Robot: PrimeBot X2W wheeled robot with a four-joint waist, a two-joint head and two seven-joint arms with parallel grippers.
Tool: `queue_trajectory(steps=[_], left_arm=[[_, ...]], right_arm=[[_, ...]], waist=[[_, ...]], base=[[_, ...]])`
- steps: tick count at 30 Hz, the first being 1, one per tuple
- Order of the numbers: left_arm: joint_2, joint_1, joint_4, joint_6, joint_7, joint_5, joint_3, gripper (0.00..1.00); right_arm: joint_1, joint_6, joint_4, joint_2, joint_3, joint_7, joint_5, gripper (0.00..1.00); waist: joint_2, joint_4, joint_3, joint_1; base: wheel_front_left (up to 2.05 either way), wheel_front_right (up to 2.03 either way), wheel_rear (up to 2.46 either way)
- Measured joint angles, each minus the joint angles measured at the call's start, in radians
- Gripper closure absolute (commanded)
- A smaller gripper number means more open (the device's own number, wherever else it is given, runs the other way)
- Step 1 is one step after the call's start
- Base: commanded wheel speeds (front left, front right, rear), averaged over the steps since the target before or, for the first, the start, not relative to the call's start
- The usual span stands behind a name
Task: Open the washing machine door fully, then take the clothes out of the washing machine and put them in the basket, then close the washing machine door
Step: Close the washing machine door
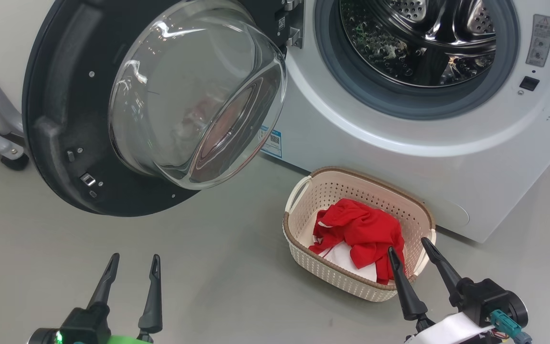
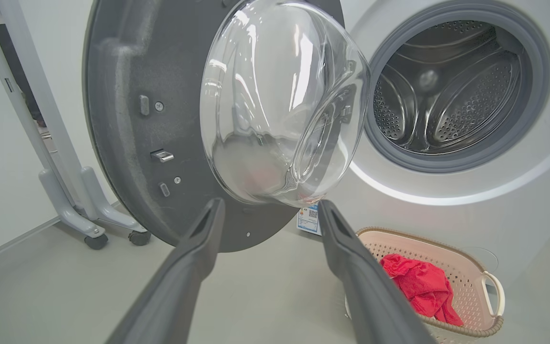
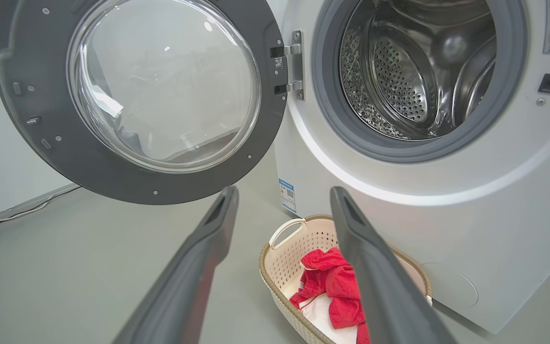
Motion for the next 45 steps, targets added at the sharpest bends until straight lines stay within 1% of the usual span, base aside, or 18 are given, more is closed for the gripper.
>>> queue_trajectory(steps=[7,8,9,10,11,12,13,20,24,26,29,32,35,37,38,39,42,45], left_arm=[[0.0,0.0,0.002,0.0,-0.003,0.0,0.0,0.0],[0.0,0.0,0.003,0.0,-0.003,0.0,0.0,0.04],[0.0,0.0,0.004,0.0,-0.003,0.0,0.0,0.25],[0.0,0.0,0.004,0.0,-0.004,0.0,0.0,0.55],[0.0,0.0,0.005,0.0,-0.005,0.0,0.0,0.78],[0.0,0.0,0.005,0.0,-0.008,0.0,0.0,0.97],[0.0,0.0,0.005,0.0,-0.009,0.0,0.0,1.0],[0.0,0.0,-0.002,-0.019,-0.012,-0.024,-0.005,1.0],[-0.009,-0.004,-0.027,-0.049,-0.013,-0.116,0.008,1.0],[-0.013,-0.011,-0.045,-0.064,-0.017,-0.18,0.022,1.0],[-0.014,-0.031,-0.077,-0.098,-0.022,-0.288,0.047,1.0],[-0.016,-0.037,-0.11,-0.131,-0.022,-0.425,0.071,1.0],[-0.018,-0.048,-0.14,-0.146,-0.022,-0.568,0.104,1.0],[-0.019,-0.059,-0.161,-0.147,-0.023,-0.665,0.129,1.0],[-0.019,-0.073,-0.188,-0.153,-0.03,-0.766,0.148,1.0],[-0.02,-0.083,-0.202,-0.155,-0.03,-0.814,0.16,1.0],[-0.02,-0.113,-0.24,-0.156,-0.031,-0.883,0.209,1.0],[-0.021,-0.139,-0.276,-0.157,-0.031,-0.912,0.249,1.0]], right_arm=[[-0.002,0.002,0.002,0.0,0.0,0.0,0.0,0.0],[-0.003,0.004,0.003,0.0,0.0,0.0,0.0,0.0],[-0.003,0.007,0.003,-0.001,0.0,0.0,0.0,0.0],[-0.003,0.007,0.004,-0.001,0.0,0.0,0.0,0.0],[-0.004,0.007,0.004,-0.001,0.0,0.0,0.0,0.0],[-0.005,0.007,0.005,-0.001,0.0,0.0,0.0,0.0],[-0.007,0.007,0.005,-0.001,0.0,0.0,0.0,0.0],[-0.018,0.007,0.007,-0.001,0.0,0.0,0.0,0.0],[-0.018,0.008,0.007,-0.001,0.0,0.0,0.0,0.0],[-0.018,0.008,0.008,-0.001,0.0,0.0,0.0,0.0],[-0.018,0.008,0.008,-0.001,0.0,0.0,0.0,0.0],[-0.018,0.008,0.007,-0.001,-0.001,0.0,0.0,0.0],[-0.018,0.008,0.007,-0.001,-0.002,0.0,0.0,0.0],[-0.018,0.008,0.006,-0.001,-0.002,0.0,0.0,0.0],[-0.018,0.008,0.004,-0.001,-0.002,0.0,-0.002,0.0],[-0.018,0.008,0.003,-0.002,-0.002,0.0,-0.005,0.0],[-0.018,0.008,0.001,-0.009,-0.004,0.0,-0.009,0.0],[-0.019,0.008,0.0,-0.017,-0.007,0.0,-0.009,0.0]], waist=[[0.0,0.001,0.005,0.0],[0.0,0.001,0.005,0.0],[0.0,0.001,0.005,0.0],[0.0,0.001,0.005,0.0],[0.0,0.001,0.005,0.0],[0.0,0.0,0.004,0.0],[0.0,0.0,0.004,0.0],[0.0,0.0,0.003,0.0],[0.0,0.0,0.003,0.0],[0.0,0.001,0.004,0.0],[0.0,0.002,0.005,0.0],[0.0,0.002,0.006,0.0],[0.0,0.003,0.009,0.0],[0.0,0.004,0.012,0.0],[0.0,0.005,0.018,0.0],[0.0,0.005,0.022,0.0],[0.0,0.007,0.033,0.0],[0.0,0.009,0.041,0.0]], base=[[0.0,0.0,0.0],[0.0,0.0,0.0],[0.0,0.0,0.0],[0.0,0.0,0.0],[0.0,0.0,0.0],[0.0,0.0,0.0],[0.0,0.0,0.0],[0.0,0.0,0.0],[0.0,0.0,0.0],[0.0,0.0,0.0],[0.0,0.0,0.0],[0.0,0.0,0.0],[0.0,0.0,0.0],[0.0,0.0,0.0],[0.0,0.0,0.0],[0.0,0.0,0.0],[0.0,0.0,0.0],[0.0,0.0,0.0]])
